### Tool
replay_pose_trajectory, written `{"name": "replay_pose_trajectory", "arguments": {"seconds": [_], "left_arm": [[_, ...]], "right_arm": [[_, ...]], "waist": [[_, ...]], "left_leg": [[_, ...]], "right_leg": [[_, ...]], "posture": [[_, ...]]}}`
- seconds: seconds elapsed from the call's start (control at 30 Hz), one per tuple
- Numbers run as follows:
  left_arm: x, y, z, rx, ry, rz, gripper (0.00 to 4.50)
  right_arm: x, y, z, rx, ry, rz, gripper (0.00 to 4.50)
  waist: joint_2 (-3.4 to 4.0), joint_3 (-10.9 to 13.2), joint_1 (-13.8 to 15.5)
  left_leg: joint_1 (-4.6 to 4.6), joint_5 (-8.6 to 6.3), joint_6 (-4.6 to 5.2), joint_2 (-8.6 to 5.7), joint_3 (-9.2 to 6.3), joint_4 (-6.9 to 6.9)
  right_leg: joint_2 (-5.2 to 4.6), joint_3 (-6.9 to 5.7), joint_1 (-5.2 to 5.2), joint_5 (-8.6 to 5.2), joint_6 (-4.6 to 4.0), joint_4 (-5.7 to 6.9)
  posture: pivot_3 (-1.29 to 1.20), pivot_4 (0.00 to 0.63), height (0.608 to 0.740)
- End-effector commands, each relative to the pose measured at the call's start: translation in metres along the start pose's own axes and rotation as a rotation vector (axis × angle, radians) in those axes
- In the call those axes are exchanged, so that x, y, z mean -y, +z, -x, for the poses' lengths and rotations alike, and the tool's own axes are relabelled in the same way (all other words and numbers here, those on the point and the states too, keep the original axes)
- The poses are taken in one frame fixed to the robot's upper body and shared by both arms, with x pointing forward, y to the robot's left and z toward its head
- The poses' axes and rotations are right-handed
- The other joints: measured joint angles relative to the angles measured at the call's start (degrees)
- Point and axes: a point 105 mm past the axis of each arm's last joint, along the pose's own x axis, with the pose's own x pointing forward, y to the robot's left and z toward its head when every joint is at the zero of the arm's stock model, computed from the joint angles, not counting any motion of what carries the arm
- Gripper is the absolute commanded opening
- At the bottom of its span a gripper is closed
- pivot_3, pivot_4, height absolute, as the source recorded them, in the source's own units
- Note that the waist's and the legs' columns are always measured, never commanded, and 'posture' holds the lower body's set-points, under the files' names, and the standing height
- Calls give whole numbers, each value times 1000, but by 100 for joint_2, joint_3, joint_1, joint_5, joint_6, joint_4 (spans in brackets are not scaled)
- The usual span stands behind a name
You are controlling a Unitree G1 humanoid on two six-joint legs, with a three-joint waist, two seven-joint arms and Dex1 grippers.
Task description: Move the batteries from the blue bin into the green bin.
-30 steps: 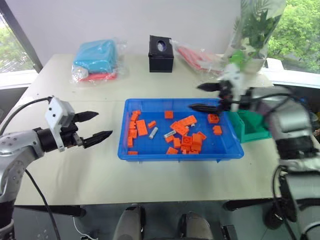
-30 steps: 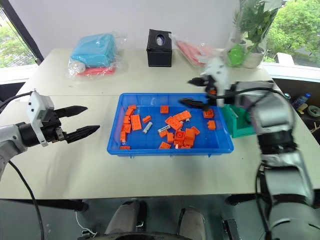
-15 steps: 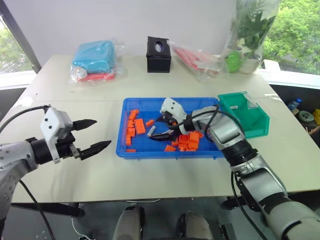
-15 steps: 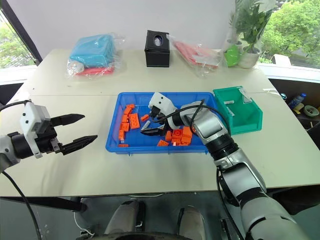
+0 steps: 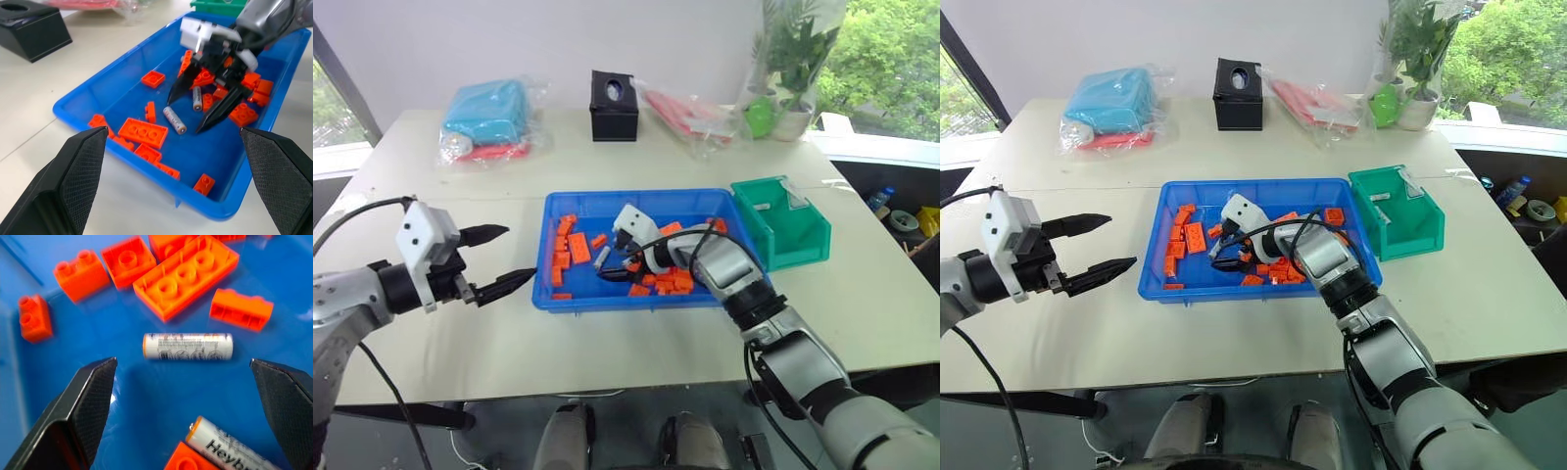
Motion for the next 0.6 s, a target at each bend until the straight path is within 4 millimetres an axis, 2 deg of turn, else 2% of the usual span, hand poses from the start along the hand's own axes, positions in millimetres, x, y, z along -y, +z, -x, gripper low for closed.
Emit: {"name": "replay_pose_trajectory", "arguments": {"seconds": [0.03,0.2,0.43,0.53,0.6], "left_arm": [[-2,8,-2,30,-1,-25,4500],[-5,8,-4,34,-5,-27,4500],[-6,10,-6,41,-10,-31,4500],[-7,11,-7,47,-10,-33,4500],[-8,11,-7,50,-10,-34,4500]], "right_arm": [[0,13,-1,31,-5,28,4448],[-4,19,-6,57,6,-12,4448],[0,15,-11,48,-18,-16,4448],[0,15,-12,61,-20,-13,3600],[-1,16,-11,68,-18,-13,2551]], "waist": [[-1,-1,-6],[-3,-2,-13],[-6,-4,-11],[-7,-5,-6],[-7,-5,-13]], "left_leg": [[1,0,0,2,1,1],[2,1,-1,11,1,1],[1,1,-2,11,7,1],[2,1,-2,12,7,1],[2,1,-2,12,7,1]], "right_leg": [[1,0,-1,-2,-1,2],[3,0,-6,-6,-11,4],[3,0,-8,0,-13,4],[4,0,-8,-7,-17,4],[3,1,-9,-6,-17,5]], "posture": [[0,150,630],[0,150,630],[0,150,630],[0,150,630],[0,150,630]]}}
